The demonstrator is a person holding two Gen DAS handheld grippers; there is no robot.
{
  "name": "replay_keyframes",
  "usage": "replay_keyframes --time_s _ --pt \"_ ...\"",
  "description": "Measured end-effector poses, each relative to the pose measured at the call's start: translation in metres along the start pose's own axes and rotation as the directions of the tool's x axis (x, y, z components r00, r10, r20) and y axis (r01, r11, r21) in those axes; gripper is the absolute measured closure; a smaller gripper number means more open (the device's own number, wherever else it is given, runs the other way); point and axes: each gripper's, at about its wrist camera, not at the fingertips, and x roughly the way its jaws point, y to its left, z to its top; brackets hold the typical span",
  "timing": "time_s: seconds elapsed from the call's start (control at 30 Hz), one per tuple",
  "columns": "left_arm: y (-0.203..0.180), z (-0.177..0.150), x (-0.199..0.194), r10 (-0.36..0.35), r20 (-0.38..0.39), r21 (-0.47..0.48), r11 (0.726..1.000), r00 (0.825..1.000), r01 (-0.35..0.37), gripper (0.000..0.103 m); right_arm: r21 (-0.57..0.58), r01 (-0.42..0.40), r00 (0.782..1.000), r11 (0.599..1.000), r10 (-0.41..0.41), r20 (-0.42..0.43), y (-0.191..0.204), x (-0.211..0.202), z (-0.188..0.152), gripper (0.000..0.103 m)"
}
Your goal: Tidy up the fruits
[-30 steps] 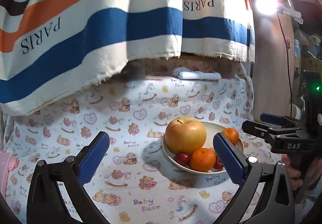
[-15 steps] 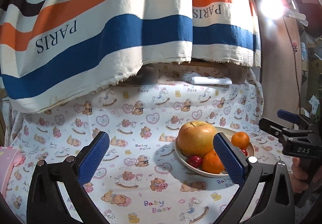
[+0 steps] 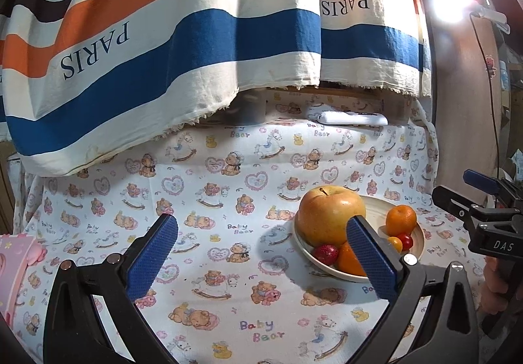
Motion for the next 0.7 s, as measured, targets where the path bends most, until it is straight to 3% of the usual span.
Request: replay_keyframes --time_s 0.7 --pt "-0.0006 0.0017 0.0009 0.003 -0.011 0.002 1.0 1.0 -0.003 0.0 -0.002 -0.002 1.0 1.0 0.002 -0.001 0.0016 0.0002 -0.0003 0.001"
